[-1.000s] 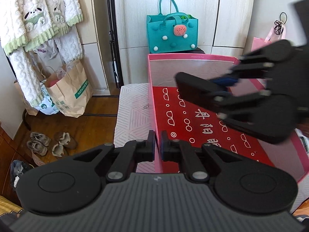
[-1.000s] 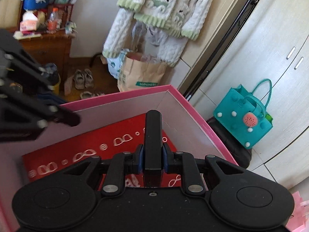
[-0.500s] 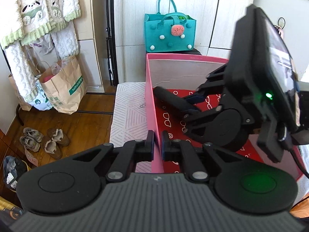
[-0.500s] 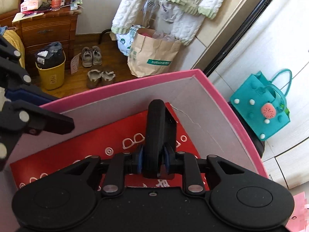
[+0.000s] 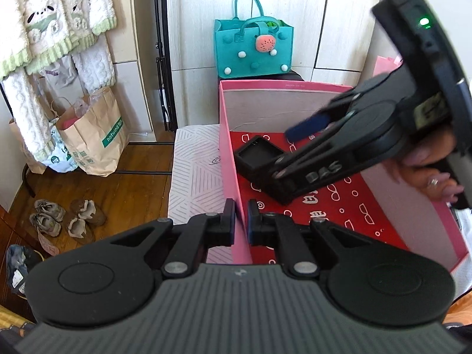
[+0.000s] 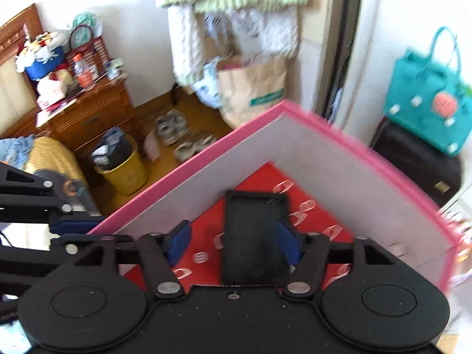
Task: Organize rigid objects
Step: 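Carry the black case into the pink box and open the right gripper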
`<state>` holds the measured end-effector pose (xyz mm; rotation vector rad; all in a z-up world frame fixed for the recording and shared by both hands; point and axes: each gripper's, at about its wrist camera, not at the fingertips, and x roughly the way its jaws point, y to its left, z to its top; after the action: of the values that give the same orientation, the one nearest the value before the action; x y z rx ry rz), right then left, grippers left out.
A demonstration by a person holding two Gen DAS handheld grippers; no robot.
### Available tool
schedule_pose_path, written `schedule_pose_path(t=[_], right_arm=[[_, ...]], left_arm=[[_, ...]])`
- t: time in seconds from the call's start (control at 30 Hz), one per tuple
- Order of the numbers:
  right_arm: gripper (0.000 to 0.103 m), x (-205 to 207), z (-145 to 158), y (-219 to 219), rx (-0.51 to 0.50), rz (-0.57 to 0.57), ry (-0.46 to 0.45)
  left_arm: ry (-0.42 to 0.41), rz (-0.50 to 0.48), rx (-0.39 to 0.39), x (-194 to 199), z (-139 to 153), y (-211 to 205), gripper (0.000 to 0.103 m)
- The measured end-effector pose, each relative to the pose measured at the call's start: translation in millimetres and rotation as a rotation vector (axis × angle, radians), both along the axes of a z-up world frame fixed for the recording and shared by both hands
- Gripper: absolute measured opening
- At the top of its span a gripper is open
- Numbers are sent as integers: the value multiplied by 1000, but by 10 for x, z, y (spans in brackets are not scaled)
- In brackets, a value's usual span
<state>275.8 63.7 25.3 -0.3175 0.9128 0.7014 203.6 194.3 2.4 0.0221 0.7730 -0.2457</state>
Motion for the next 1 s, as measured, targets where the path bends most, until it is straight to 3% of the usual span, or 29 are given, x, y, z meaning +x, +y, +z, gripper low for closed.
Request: schedule_pose_path(t=[0.23, 0.3, 0.4, 0.47, 0.63, 0.73, 0.83, 1.0], right_arm=[[82, 46, -146, -18, -95, -38, 93], [67, 58, -187, -19, -119, -37, 130], [67, 69, -203, -35, -123, -66, 170], [67, 62, -228, -79, -96, -104, 203], [69, 219, -352, -299, 98, -297, 456], [72, 298, -394, -338, 174, -358, 531], [73, 262, -308, -425, 219, -343, 542], [76, 20, 33, -652, 223, -348, 421]], left_arm=[[-9, 13, 29, -12, -14, -47, 7], [-9, 16, 35, -21, -11, -59, 6], [-8, 18, 44, -20, -5, -77, 6], [-10, 19, 55, -26, -3, -92, 6], [-10, 32, 70, -43, 12, -134, 6], [-1, 42, 79, -30, 28, -154, 6], [-5, 46, 102, -44, 46, -199, 6], [-12, 57, 126, -56, 51, -238, 5]])
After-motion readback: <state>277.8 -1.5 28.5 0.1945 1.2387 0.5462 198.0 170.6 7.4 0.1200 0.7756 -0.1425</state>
